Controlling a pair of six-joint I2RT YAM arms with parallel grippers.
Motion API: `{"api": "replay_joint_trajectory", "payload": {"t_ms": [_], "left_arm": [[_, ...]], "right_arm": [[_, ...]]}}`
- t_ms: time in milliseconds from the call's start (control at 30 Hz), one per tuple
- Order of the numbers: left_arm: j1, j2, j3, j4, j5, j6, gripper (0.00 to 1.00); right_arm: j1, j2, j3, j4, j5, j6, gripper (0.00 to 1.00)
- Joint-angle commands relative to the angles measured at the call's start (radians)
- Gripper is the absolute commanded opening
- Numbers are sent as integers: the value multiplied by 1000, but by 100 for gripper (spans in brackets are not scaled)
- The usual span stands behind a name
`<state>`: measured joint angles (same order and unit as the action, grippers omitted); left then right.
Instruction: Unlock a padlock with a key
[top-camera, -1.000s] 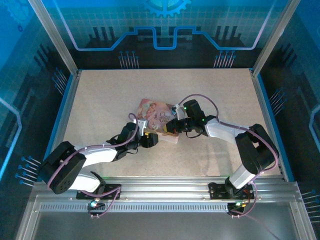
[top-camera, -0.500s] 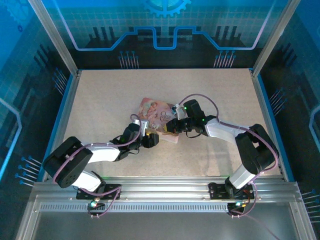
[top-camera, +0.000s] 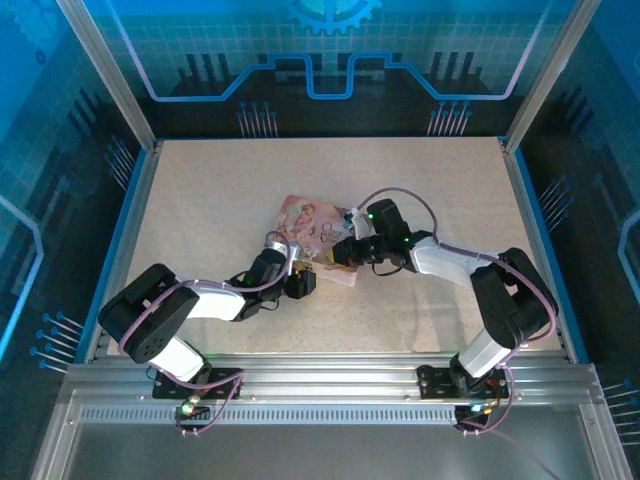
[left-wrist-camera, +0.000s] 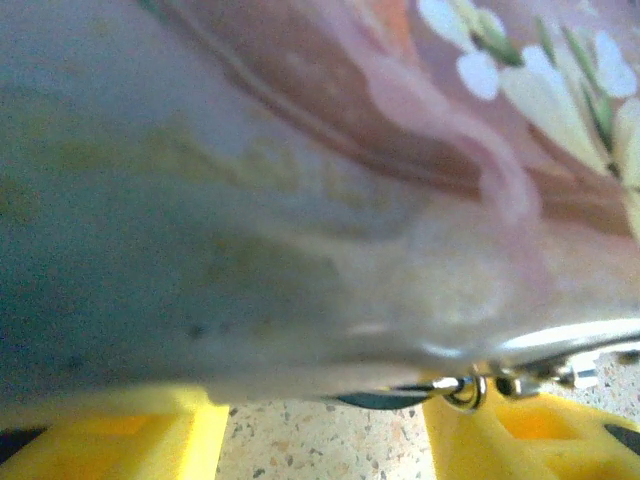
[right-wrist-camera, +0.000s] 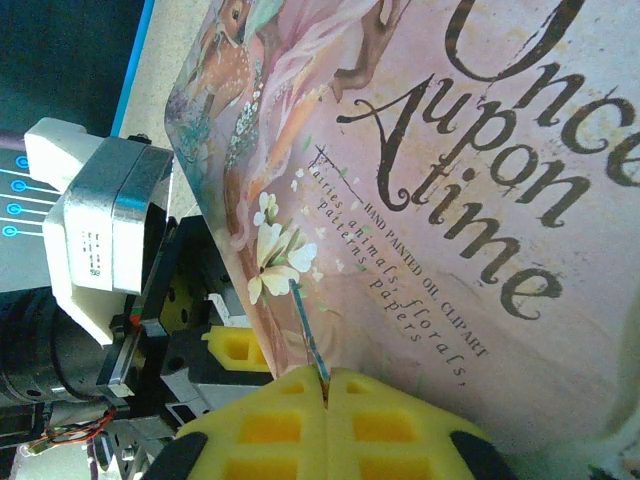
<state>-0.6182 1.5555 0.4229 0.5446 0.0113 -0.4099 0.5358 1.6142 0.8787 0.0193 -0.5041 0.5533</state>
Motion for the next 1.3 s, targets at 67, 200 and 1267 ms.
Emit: {"api": "replay_joint_trajectory", "payload": {"t_ms": [67, 200, 1267], "left_arm": [[-3, 23, 30, 41, -17, 38, 53], [-5, 35, 34, 55, -16, 51, 50], [-78, 25, 88, 1, -131, 111, 36]], "right_arm": [[-7, 16, -23, -79, 33, 7, 4], [-7, 19, -21, -79, 33, 7, 4], [-7, 15, -30, -74, 32, 10, 4]]}}
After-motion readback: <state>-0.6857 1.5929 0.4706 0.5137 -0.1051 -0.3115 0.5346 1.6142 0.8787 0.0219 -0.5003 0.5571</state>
